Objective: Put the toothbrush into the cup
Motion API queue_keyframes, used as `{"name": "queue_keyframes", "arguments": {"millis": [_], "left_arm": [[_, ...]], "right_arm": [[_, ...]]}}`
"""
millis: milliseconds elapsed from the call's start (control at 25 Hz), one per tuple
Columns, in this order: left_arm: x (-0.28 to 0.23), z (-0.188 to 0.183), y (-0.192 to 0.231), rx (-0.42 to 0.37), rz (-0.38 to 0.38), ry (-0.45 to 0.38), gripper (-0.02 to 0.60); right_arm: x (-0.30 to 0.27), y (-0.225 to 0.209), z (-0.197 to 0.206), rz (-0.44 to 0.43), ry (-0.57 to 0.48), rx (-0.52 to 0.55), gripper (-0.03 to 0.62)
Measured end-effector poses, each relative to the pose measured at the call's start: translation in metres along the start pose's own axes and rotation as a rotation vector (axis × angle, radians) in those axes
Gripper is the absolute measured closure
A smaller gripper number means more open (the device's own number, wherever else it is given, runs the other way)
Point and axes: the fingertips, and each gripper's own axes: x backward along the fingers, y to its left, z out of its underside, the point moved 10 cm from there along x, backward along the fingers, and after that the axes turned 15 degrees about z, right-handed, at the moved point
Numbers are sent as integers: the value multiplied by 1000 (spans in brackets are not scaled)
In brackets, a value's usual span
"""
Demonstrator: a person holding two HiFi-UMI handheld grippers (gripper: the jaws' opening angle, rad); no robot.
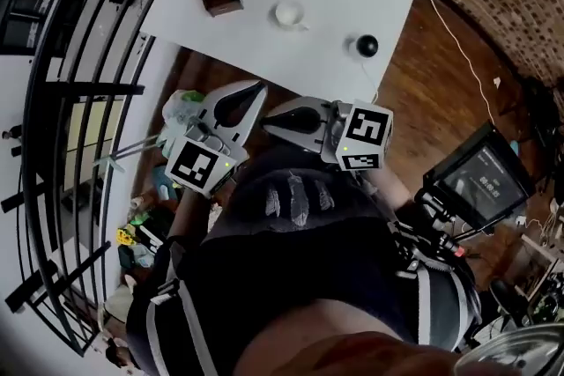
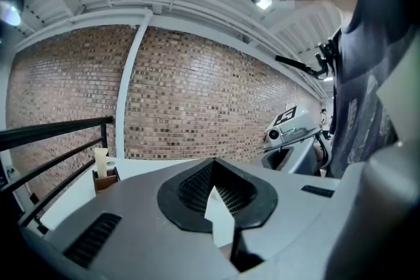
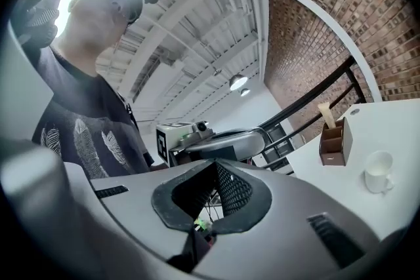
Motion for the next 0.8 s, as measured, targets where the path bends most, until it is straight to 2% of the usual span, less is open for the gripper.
{"name": "queue_keyframes", "arguments": {"millis": [360,560,800], "left_arm": [[-44,-13,18,28,-43,10,586],[-53,-12,15,11,-67,38,586],[-55,-18,11,2,-103,19,586]], "right_arm": [[24,-46,-11,-21,-2,-45,599],[37,-54,-8,-40,-1,-47,599],[47,-60,-4,-44,8,-43,600]]}}
